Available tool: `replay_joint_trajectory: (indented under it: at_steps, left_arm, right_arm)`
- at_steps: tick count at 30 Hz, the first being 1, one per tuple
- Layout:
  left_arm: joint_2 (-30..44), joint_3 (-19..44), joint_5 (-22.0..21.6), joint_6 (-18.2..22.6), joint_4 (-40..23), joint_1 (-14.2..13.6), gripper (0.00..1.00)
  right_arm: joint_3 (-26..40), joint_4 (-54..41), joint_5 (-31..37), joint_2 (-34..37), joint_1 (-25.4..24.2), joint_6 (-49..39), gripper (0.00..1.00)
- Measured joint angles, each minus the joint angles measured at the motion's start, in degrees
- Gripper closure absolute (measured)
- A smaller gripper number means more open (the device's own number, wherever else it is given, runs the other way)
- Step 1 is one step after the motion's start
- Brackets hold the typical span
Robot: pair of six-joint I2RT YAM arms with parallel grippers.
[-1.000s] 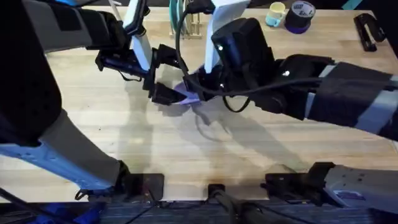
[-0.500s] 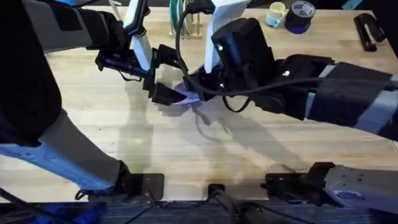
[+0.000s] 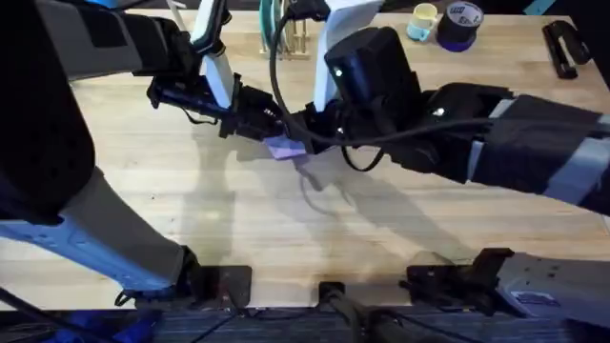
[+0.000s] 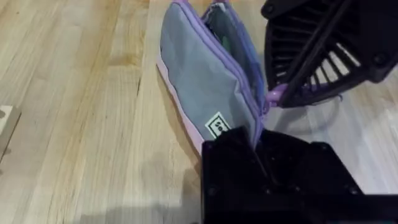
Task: Unzip the bag, pick up the pens from the table one at a time and place them inside, then zip the bag closed.
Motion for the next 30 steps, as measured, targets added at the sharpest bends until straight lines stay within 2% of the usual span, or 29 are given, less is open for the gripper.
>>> replay_joint_trajectory:
  at_steps: [8,22,27,30]
  left_arm:
    - [0.02,0.07,0.26,-0.02,0.20,-0.02,0.958]
    - [0.00,0.17,0.69,-0.04,0.85,-0.77,0.958]
    - [0.03,0.17,-0.48,-0.02,0.33,-0.20,0.958]
    - [0.02,0.17,-0.63,-0.02,0.23,-0.20,0.959]
  right_arm:
    - [0.00,-0.01,-1.85,0.00,-3.74,1.23,0.971]
    - [0.27,-3.99,-8.98,0.00,-13.77,2.35,0.970]
    - [0.42,-5.80,-3.02,0.00,-21.16,2.15,0.972]
    - [0.42,-5.85,-1.57,0.00,-23.05,2.13,0.971]
